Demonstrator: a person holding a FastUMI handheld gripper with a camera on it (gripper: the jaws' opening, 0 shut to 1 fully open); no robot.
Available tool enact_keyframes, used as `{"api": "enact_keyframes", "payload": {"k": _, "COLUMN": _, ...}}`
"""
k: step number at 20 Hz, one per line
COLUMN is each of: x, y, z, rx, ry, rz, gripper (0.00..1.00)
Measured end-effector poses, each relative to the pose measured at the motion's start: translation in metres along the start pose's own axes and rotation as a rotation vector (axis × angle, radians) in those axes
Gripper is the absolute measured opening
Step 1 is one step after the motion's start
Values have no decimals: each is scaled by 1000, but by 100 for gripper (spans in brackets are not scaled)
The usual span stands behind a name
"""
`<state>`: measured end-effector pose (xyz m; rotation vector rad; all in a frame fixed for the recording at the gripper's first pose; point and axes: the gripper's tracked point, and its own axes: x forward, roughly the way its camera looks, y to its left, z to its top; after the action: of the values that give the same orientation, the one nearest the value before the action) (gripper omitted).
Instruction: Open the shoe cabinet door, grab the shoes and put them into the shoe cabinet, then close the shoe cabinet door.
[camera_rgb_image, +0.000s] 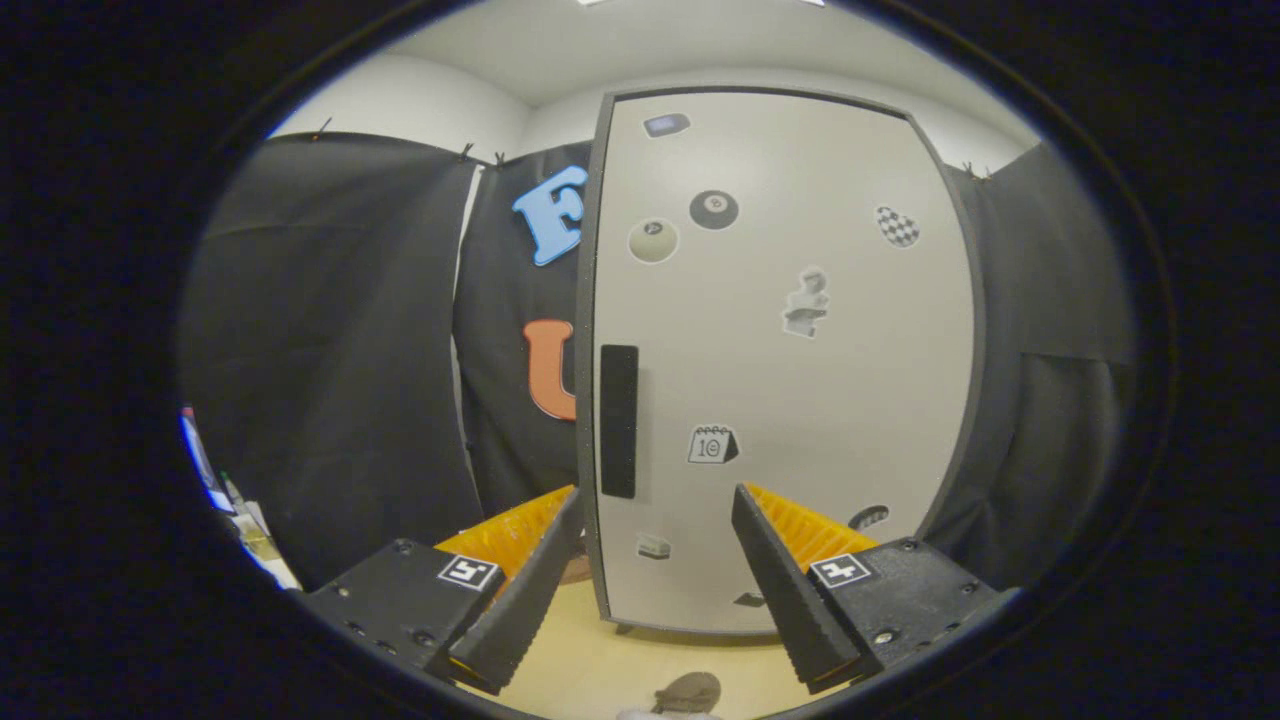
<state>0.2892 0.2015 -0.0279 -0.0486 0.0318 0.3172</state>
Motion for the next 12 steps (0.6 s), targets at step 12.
{"api": "enact_keyframes", "payload": {"k": 12, "x": 102, "y": 14, "z": 2, "rx": 11, "ry": 29, "rz": 14, "gripper": 97}}
